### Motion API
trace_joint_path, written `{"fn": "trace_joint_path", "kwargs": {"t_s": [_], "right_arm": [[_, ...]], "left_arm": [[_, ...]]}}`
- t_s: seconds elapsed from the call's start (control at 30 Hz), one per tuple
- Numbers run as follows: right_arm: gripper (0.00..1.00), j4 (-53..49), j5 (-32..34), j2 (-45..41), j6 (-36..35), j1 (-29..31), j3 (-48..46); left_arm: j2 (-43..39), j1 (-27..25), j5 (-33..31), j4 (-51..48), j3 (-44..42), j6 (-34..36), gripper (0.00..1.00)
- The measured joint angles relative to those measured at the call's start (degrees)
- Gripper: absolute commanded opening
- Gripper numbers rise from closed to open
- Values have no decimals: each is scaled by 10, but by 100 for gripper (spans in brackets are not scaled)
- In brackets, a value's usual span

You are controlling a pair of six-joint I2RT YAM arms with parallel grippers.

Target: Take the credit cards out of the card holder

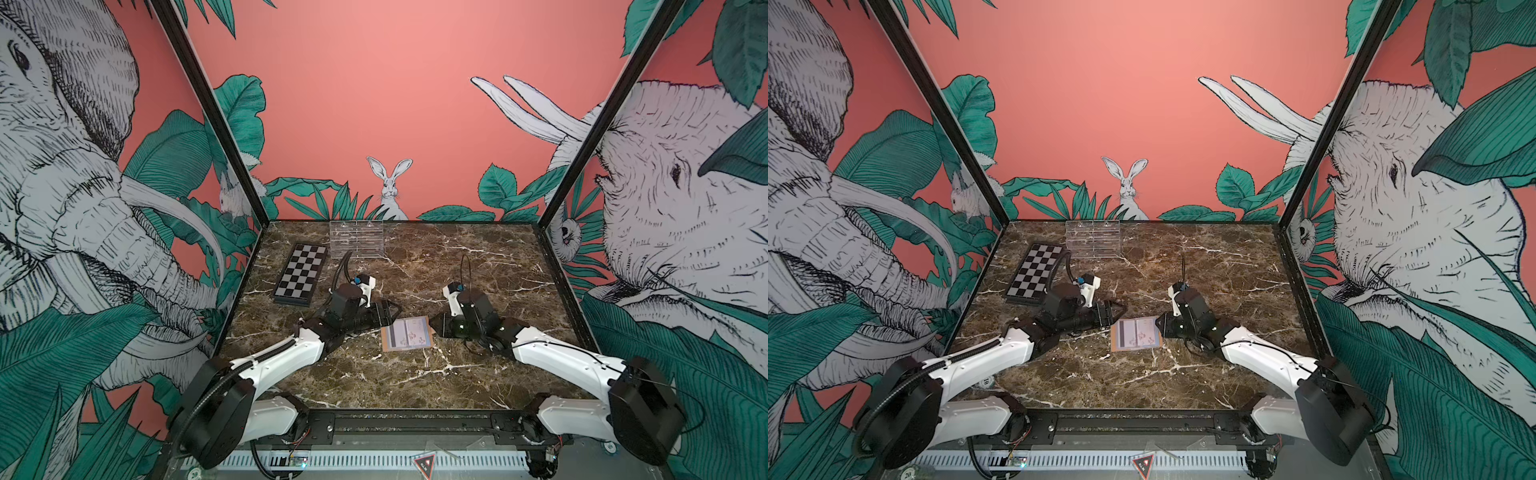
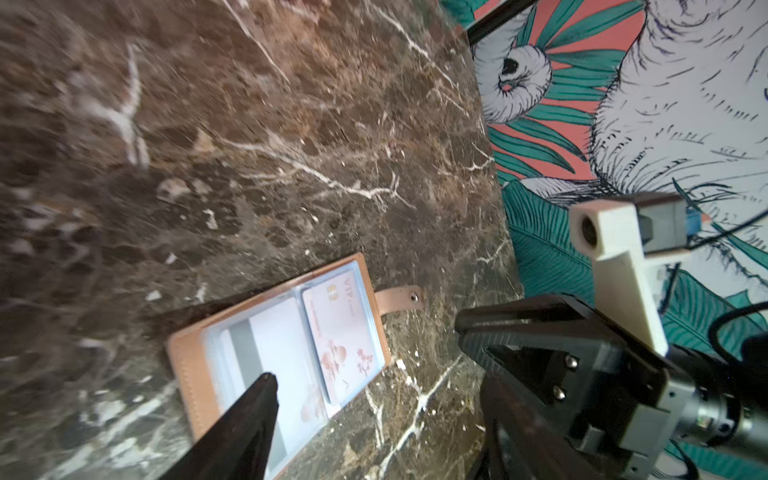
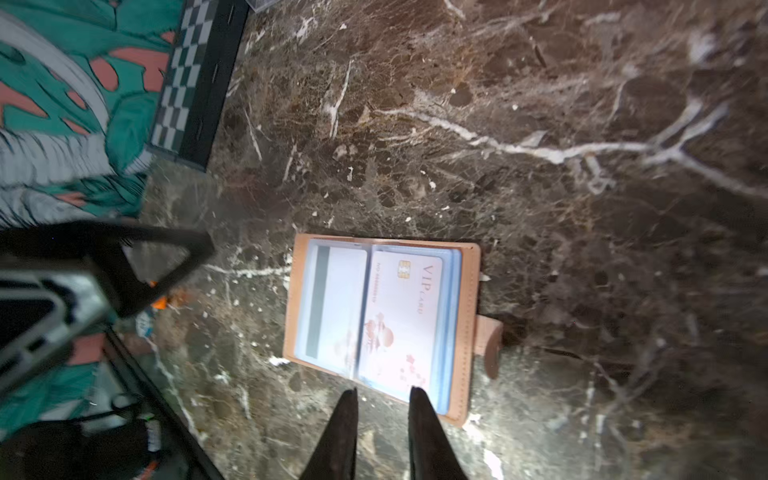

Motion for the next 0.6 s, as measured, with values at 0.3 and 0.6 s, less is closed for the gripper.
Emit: {"fn": "trace_joint_path", "kwargs": {"t_s": [0.3,0.6], "right_arm": [[7,64,-39,96,7,-14,-1],[5,87,-41,139,13,-16,-4]], "left_arm": [[92,-54,55,96,-22,-78,69],[134,-54,64,156,-42,-125,55]]}}
